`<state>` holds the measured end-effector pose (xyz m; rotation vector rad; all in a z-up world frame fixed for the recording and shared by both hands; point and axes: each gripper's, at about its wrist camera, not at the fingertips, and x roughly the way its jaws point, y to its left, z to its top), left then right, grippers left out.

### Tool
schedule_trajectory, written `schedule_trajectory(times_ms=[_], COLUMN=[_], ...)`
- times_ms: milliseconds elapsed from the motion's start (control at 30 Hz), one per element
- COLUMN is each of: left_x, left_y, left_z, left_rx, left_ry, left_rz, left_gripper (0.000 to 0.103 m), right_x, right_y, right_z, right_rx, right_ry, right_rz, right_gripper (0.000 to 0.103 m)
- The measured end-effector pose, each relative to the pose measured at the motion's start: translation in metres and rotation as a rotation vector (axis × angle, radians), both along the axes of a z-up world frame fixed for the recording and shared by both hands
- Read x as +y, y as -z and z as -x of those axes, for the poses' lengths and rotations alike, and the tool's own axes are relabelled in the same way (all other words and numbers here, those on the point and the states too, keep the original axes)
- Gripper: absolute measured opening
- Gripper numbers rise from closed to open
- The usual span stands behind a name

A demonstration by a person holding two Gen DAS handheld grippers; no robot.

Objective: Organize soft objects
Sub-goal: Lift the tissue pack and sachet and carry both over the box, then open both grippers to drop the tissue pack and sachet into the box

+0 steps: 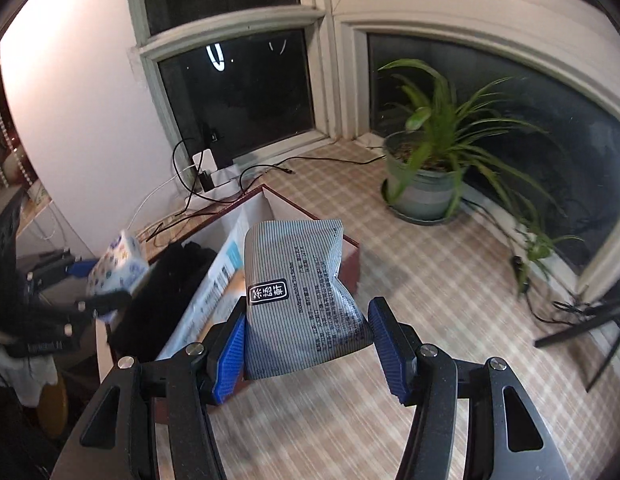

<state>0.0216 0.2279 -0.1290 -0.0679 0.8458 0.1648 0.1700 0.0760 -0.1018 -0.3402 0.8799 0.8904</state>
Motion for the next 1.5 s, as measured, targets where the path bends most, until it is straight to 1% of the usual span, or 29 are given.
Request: schedule_trajectory(times_ms=[200,500,733,967,1167,1200,1267,1300,1333,1500], left_x=[0.022,0.029,0.033,0.033,0.033,0.033,0.033,0.034,0.034,0.035], left_y=[0.013,0.024,0.028,0.033,0.032,0.032,0.031,0.030,0.029,0.026], left_z=[-0.008,-0.025,-0.033,-0.035,-0.035,-0.034,-0.033,-0.032,-0.032,-0.030], left_rx=[0.020,0.038,0.052,0.065,0.066,0.065,0.060,0.056,0.052,0.047], left_ry=[-0.026,-0.028,-0.039,-0.043,-0.051,-0.052,-0.056,-0.058,-0.060,-0.063], left_rz=[0.038,0.057,0.059,0.057,0.047,0.047,0.045,0.042,0.040,0.036], left_gripper=[0.051,0.051,0.052,0.052,0.053,0.053,0.057,0.062,0.064,0.064], right_x=[0.049,0.090,0.102,0.108,0.111,0.112,0.112,0.113,0.113,0.113], right_y=[0.025,0.056,0.068,0.074,0.077,0.078,0.079,0.080,0.080,0.082], right_z=[-0.023,-0.050,-0.057,-0.055,-0.054,-0.053,-0.053,-0.053,-0.053,-0.052], right_rx=[0.019,0.061,0.069,0.070,0.070,0.071,0.074,0.077,0.079,0.100], right_ry=[-0.012,-0.032,-0.048,-0.065,-0.074,-0.076,-0.080,-0.079,-0.078,-0.074], right_rz=[0.069,0.129,0.146,0.160,0.170,0.172,0.171,0.172,0.172,0.172], right_gripper=[0.055,0.056,0.057,0.061,0.068,0.070,0.072,0.072,0.072,0.074])
